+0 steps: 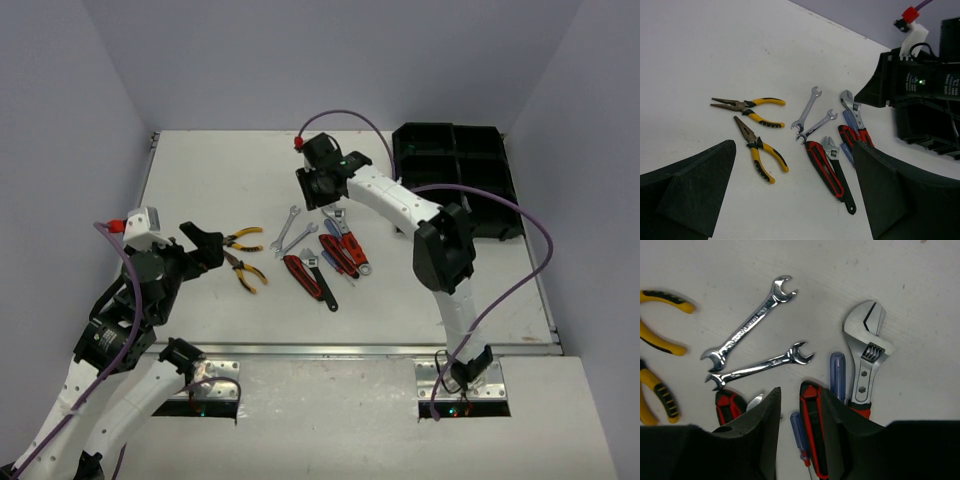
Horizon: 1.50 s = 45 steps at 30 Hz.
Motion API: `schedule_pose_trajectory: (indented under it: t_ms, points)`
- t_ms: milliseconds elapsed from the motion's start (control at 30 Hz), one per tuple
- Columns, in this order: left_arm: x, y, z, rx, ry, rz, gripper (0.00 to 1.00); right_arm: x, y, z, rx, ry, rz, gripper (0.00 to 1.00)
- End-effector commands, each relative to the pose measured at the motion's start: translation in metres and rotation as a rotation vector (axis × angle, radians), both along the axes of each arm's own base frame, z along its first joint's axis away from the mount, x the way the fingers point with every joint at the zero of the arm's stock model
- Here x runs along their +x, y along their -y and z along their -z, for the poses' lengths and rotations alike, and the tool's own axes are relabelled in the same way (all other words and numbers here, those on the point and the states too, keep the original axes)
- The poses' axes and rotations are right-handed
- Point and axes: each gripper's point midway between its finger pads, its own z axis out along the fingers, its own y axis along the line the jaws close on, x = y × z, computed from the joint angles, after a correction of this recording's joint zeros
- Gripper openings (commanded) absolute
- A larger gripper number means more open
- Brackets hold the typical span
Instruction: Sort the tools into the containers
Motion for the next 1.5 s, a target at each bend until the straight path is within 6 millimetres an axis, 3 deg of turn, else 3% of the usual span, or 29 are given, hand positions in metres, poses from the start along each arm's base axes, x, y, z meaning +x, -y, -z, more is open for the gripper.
schedule_pose_trajectory:
  t_ms: [0, 300, 600, 767, 967, 1167, 1300, 1333, 1433, 1467]
  points:
    - [0.003, -0.003, -0.010, -0.016, 0.039, -0.019, 1.00, 0.013, 0.031, 0.015, -0.125, 0.018, 0.020, 0.36]
    - [0.003, -0.002, -0.011, -0.019, 0.043, -0.016, 1.00, 0.005, 0.037, 0.069, -0.201, -0.088, -0.006, 0.31]
    - [0.003, -0.002, -0.010, -0.018, 0.042, -0.014, 1.00, -0.003, 0.037, 0.091, -0.201, -0.139, -0.009, 0.30]
    - [0.002, -0.002, -0.011, -0.019, 0.046, -0.015, 1.00, -0.013, 0.039, 0.112, -0.211, -0.191, -0.007, 0.30]
    - [0.003, -0.002, -0.010, -0.018, 0.044, -0.013, 1.00, -0.022, 0.040, 0.121, -0.210, -0.222, -0.010, 0.21]
    - [0.004, 0.000, -0.009, -0.014, 0.038, -0.007, 1.00, -0.016, 0.028, 0.082, -0.123, -0.158, -0.010, 0.03]
    - [0.004, 0.000, -0.009, -0.013, 0.034, -0.007, 1.00, -0.001, 0.024, 0.016, -0.046, -0.039, -0.001, 0.00]
    - [0.004, 0.000, -0.009, -0.013, 0.034, -0.007, 1.00, 0.003, 0.023, -0.008, -0.011, 0.000, 0.004, 0.00]
    - [0.003, -0.001, -0.009, -0.014, 0.038, -0.010, 1.00, 0.016, 0.041, -0.060, 0.089, 0.072, 0.057, 0.00]
    - [0.003, -0.001, -0.010, -0.016, 0.041, -0.011, 1.00, 0.026, 0.057, -0.072, 0.119, 0.090, 0.100, 0.00]
